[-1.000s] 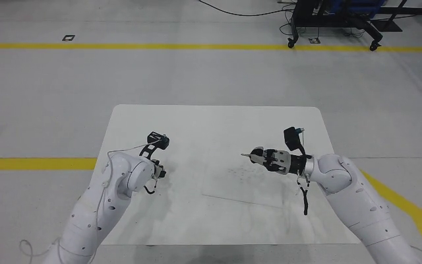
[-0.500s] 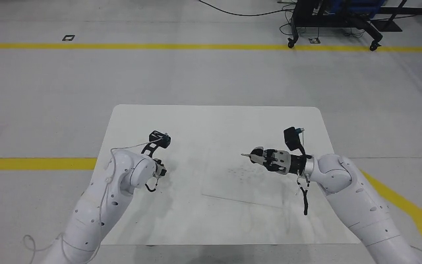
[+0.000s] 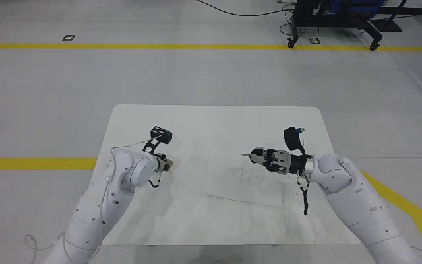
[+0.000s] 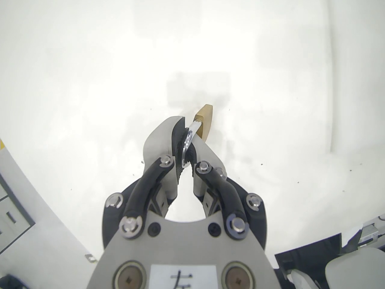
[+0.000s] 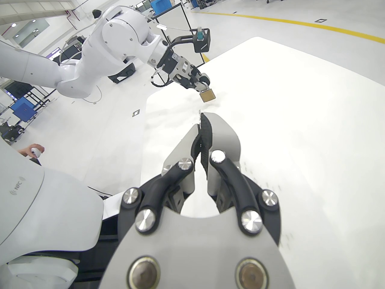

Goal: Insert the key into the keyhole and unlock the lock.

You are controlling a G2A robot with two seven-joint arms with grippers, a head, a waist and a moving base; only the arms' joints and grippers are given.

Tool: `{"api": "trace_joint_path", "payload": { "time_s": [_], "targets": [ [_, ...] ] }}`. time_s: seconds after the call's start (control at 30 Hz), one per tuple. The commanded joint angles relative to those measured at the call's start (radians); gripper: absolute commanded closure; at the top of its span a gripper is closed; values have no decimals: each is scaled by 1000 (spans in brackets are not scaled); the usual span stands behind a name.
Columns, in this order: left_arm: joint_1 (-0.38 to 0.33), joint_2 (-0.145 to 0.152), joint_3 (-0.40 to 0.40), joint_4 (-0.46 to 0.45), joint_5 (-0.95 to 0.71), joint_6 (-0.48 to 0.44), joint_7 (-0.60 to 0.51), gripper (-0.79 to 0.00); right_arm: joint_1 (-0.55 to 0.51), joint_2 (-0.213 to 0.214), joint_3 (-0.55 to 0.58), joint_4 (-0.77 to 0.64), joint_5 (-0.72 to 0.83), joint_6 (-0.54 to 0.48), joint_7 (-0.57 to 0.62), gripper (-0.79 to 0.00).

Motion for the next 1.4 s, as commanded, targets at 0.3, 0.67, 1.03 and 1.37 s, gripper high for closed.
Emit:
{"api": "trace_joint_path", "payload": {
  "time_s": [0.3, 0.67, 1.03, 1.37],
  "targets": [
    [178, 16, -195, -131, -247, -305, 583, 0, 0, 0, 0, 0, 0, 0, 0, 0],
    [112, -6, -137, 23, -770, -483, 550, 0, 3, -8, -24, -16, -8, 69, -24, 0],
    [-85, -48, -27, 398, -1504, -550, 220, 0, 94, -66, -200, 34, 122, 66, -109, 0],
    [-71, -61, -2, 394, -1569, -319, 348, 0, 85, -70, -200, 11, 112, 114, -139, 0]
  ]
}}
